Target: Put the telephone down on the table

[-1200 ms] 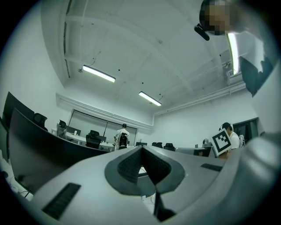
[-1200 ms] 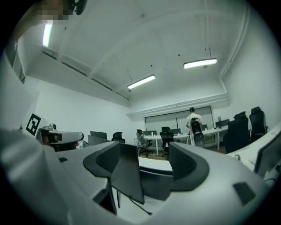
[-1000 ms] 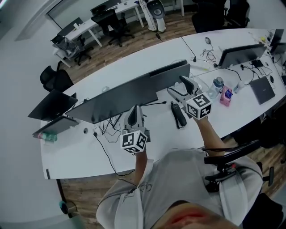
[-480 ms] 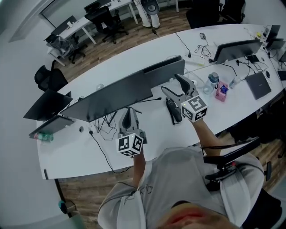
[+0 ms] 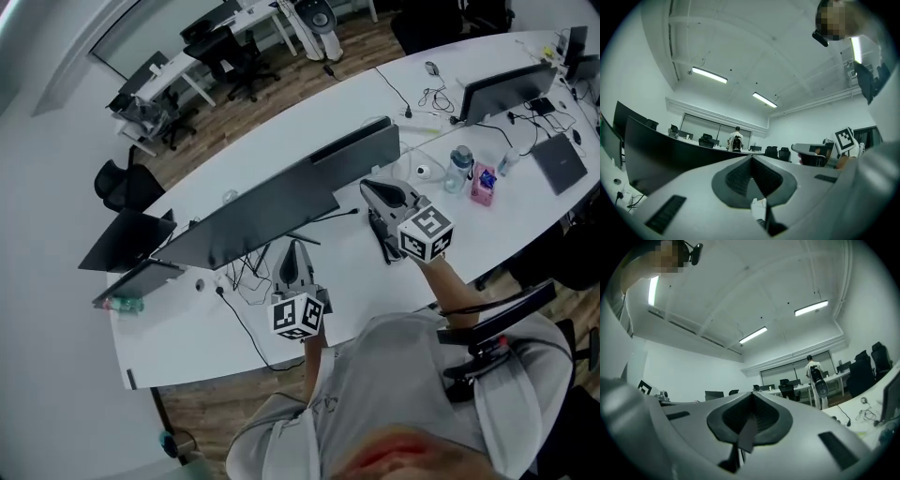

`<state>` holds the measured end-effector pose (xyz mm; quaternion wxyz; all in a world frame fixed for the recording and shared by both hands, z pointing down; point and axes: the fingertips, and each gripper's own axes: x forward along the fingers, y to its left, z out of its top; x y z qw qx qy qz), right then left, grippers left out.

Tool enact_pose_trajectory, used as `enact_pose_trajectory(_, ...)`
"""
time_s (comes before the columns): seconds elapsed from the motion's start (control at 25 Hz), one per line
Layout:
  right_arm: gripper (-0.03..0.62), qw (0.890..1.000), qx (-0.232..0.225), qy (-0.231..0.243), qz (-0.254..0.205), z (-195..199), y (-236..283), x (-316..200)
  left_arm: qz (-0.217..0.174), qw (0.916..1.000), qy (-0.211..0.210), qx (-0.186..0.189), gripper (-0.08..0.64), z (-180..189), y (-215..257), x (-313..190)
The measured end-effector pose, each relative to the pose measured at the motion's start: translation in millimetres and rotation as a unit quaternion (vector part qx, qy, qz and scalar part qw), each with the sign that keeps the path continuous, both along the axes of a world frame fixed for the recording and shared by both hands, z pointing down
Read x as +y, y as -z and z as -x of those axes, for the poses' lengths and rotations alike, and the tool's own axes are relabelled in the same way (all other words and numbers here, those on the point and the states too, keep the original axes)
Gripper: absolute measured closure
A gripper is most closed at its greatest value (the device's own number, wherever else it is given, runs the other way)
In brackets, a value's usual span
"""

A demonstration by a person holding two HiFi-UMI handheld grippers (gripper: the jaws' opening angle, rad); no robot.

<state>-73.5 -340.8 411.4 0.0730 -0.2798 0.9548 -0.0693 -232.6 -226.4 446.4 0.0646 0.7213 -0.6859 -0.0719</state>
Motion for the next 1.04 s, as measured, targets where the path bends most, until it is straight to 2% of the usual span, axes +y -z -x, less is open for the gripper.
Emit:
enact_pose_trajectory(0.16,0.579,0.999,0.031,-0.020,0.008,-11,-14,-4,0.010,0.9999,-0.002,0.012,0.549,-1,-10,-3)
enact_pose_trajectory(0.24,0.579,0.999,0.032,-0.029,0.004,-15,-17,-3,0.009,0.9999,-0.004,0.008,0.549,1,-14,-6)
enact_pose_trajectory(0.4,0.580,0.998,0.031,-0.050,-0.005,-24,-15,-2,-0.007,0.9995,-0.031,-0.004,0.549,-5,-5,-21)
enact_pose_trajectory(0.6,0.580,0.997,0.036,-0.064,-0.007,-32,-11,-3,-0.015,0.9979,-0.063,0.002,0.549,-25,1,-30)
enact_pose_trajectory(0.84,0.580,0.995,0.063,-0.072,-0.011,-27,-16,4,-0.004,0.9966,-0.077,0.029,0.549,-25,-19,-32)
enact_pose_trajectory(1.04,0.580,0.994,0.081,-0.074,-0.006,-8,-28,9,-0.004,0.9952,-0.089,0.040,0.549,-11,-32,-39)
